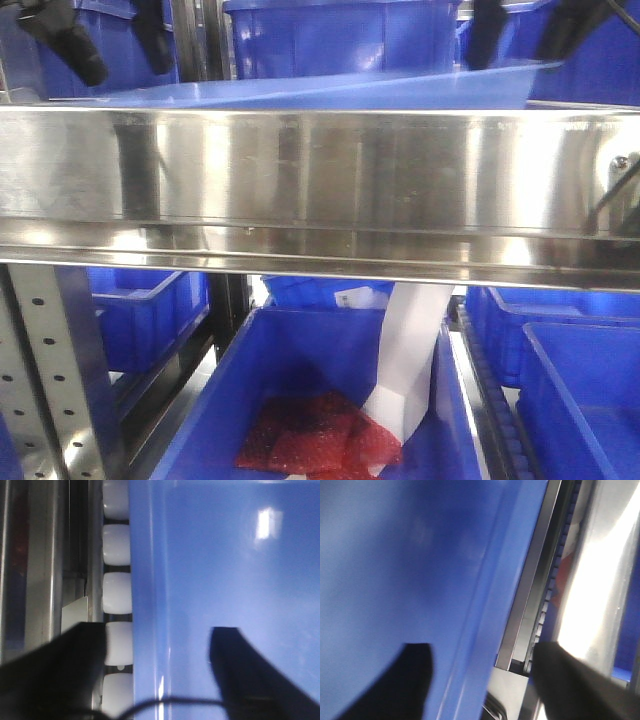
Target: Grab blue tray and place on right shelf
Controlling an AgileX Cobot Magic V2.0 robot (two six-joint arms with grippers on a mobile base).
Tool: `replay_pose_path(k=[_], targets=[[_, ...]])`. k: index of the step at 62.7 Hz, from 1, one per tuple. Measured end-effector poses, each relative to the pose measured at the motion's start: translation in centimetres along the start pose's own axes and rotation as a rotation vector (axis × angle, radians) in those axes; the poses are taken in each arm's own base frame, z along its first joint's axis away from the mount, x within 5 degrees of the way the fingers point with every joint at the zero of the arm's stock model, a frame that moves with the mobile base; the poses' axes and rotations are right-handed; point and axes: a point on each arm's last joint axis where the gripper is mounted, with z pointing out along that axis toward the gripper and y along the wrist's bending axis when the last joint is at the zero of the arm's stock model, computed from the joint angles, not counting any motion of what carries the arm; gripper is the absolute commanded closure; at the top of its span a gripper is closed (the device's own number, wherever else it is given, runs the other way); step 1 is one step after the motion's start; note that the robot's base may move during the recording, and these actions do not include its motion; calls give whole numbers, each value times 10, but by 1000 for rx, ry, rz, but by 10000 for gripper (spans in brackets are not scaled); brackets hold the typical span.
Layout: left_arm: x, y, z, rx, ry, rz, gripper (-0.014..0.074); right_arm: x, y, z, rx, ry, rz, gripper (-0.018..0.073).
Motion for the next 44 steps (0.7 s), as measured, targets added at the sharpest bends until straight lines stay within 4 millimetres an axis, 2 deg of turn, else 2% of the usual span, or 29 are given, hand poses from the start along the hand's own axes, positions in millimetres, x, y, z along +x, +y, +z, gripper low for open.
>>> replay_pose_path(k=[12, 20, 26, 32, 37, 44], targets=[[0, 0, -1, -1, 1, 4, 70, 1, 0, -2, 4, 2, -2, -73], [2, -2, -19, 2, -32, 11, 78, 2, 0, -20, -4, -34, -5, -35], [6, -6, -52, 12, -98, 28, 152, 5, 0, -46, -10, -86, -9, 75], [17, -12, -91, 26, -176, 53, 282, 16, -1, -76, -16, -145, -14, 249], [35, -18, -125, 40, -246, 90, 393, 32, -4, -104, -24, -206, -19, 376], [65, -24, -154, 63, -306, 121, 524, 59, -8, -129, -34, -277, -46, 499]])
